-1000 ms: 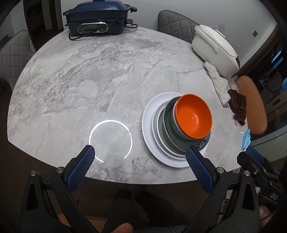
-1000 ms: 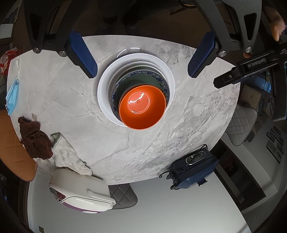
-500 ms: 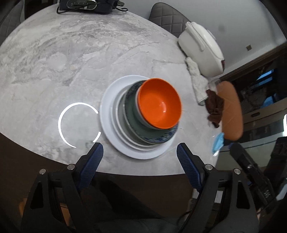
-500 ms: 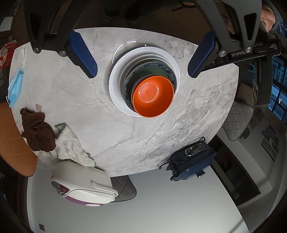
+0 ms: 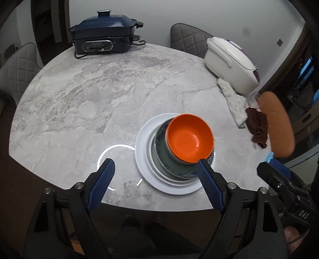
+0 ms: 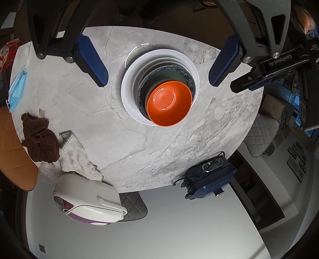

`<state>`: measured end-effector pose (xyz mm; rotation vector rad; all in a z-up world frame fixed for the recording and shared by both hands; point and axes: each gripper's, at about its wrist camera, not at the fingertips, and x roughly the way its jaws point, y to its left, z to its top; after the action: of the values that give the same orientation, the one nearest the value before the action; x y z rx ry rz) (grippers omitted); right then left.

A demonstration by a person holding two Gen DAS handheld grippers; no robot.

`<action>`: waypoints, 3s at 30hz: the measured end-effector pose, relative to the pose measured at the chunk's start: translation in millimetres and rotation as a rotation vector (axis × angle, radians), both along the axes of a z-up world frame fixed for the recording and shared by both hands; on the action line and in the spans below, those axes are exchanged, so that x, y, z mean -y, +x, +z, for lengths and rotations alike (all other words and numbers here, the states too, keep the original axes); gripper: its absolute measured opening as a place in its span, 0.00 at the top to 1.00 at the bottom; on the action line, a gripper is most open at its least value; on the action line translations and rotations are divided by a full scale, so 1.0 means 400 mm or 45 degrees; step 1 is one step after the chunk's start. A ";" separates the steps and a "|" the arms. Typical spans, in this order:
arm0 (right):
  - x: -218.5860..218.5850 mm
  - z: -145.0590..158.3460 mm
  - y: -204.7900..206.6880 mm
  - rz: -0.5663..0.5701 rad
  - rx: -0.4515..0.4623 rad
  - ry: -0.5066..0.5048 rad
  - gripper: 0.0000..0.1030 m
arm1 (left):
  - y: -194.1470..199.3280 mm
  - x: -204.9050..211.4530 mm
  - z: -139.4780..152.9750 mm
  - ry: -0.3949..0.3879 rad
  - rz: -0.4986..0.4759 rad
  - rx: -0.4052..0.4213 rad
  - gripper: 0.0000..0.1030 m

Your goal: Organize plates and bowls

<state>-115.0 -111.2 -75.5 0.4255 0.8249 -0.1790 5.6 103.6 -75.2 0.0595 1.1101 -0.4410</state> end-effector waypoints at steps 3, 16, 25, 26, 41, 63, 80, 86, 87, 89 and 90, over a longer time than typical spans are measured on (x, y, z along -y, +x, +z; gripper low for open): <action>0.000 0.002 0.006 0.005 0.003 -0.004 0.00 | 0.008 -0.021 -0.001 0.029 0.014 -0.008 0.27; -0.011 -0.004 0.040 0.001 -0.066 -0.049 0.00 | 0.035 0.006 -0.023 0.100 -0.016 0.007 0.37; -0.005 -0.029 0.069 -0.049 -0.176 -0.052 0.00 | 0.050 0.008 -0.057 0.162 -0.028 -0.025 0.37; -0.005 -0.031 0.071 -0.052 -0.181 -0.053 0.00 | 0.049 0.009 -0.058 0.161 -0.034 -0.023 0.37; -0.005 -0.027 0.094 -0.070 -0.225 -0.126 0.00 | 0.067 0.028 -0.046 0.125 -0.047 -0.024 0.37; -0.018 -0.025 0.122 -0.037 -0.228 -0.148 0.00 | 0.076 0.039 -0.047 0.108 -0.045 -0.035 0.37; -0.021 -0.029 0.127 -0.033 -0.231 -0.148 0.00 | 0.076 0.049 -0.050 0.103 -0.060 -0.031 0.37; -0.025 -0.034 0.128 -0.027 -0.233 -0.146 0.00 | 0.077 0.049 -0.050 0.104 -0.060 -0.030 0.37; -0.027 -0.035 0.129 -0.025 -0.234 -0.145 0.00 | 0.077 0.048 -0.050 0.103 -0.062 -0.032 0.37; -0.032 -0.040 0.134 -0.018 -0.235 -0.146 0.00 | 0.077 0.048 -0.050 0.103 -0.060 -0.031 0.37; -0.032 -0.040 0.136 -0.014 -0.235 -0.147 0.00 | 0.078 0.048 -0.050 0.105 -0.061 -0.031 0.37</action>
<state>-60.4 -98.5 -91.6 0.3078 0.9877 -0.2781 37.0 84.5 -95.2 0.1537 1.1522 -0.4401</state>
